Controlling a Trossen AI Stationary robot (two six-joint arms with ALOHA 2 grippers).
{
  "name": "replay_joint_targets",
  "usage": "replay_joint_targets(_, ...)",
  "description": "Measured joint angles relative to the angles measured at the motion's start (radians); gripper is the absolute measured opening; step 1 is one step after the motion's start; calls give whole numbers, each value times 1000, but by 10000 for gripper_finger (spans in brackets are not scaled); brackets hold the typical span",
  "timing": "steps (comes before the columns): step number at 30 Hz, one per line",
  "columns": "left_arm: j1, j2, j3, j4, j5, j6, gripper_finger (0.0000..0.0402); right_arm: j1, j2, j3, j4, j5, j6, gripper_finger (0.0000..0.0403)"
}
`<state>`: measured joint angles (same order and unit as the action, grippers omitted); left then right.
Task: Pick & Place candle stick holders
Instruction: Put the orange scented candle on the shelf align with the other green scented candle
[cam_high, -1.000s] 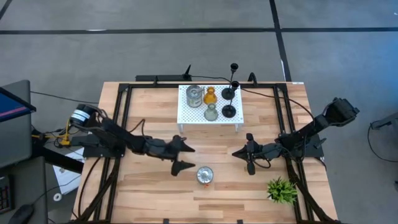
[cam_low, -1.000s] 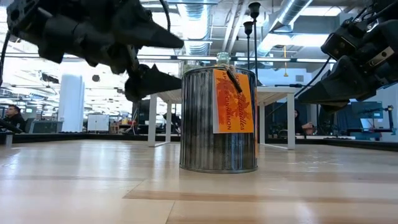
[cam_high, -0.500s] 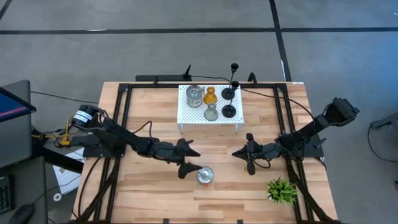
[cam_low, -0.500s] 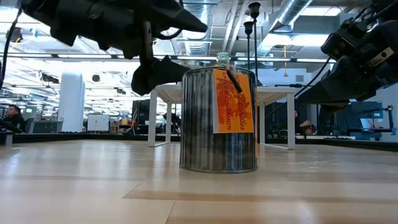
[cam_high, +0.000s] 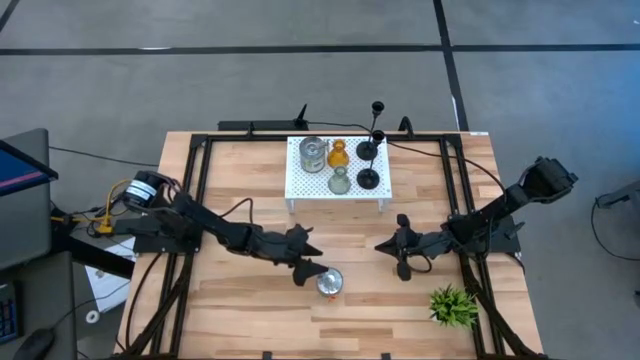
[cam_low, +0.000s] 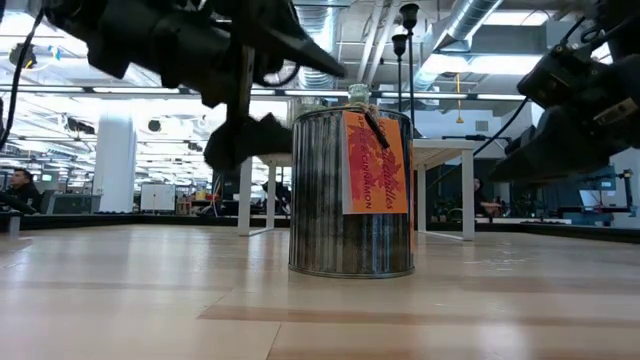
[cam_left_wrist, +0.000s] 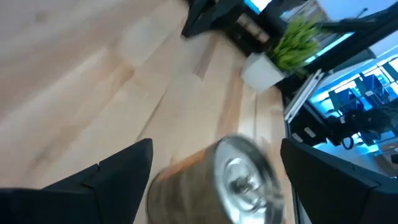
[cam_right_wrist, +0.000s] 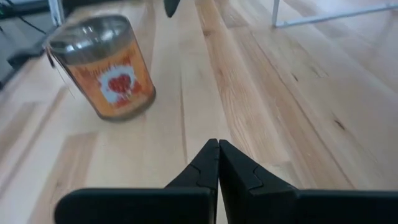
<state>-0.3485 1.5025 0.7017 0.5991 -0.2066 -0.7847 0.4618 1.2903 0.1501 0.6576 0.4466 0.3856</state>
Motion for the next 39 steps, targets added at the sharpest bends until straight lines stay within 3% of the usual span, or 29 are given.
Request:
replay_joint_targets(13,0,78,0,-1,85,-108,334,1,0,0,-3,-6,15,0)
replay_joint_targets(20,0,47,0,5,107,-72,322,3,15,75,26,-245,35,0)
replay_joint_targets(27,3,36,0,3,107,42,319,0,243,250,-48,-364,27,0)
replay_joint_targets(34,2,36,0,8,107,55,319,-14,517,439,54,-533,3,0)
replay_joint_targets(39,1,36,0,8,136,55,319,-14,646,566,97,-557,-27,0)
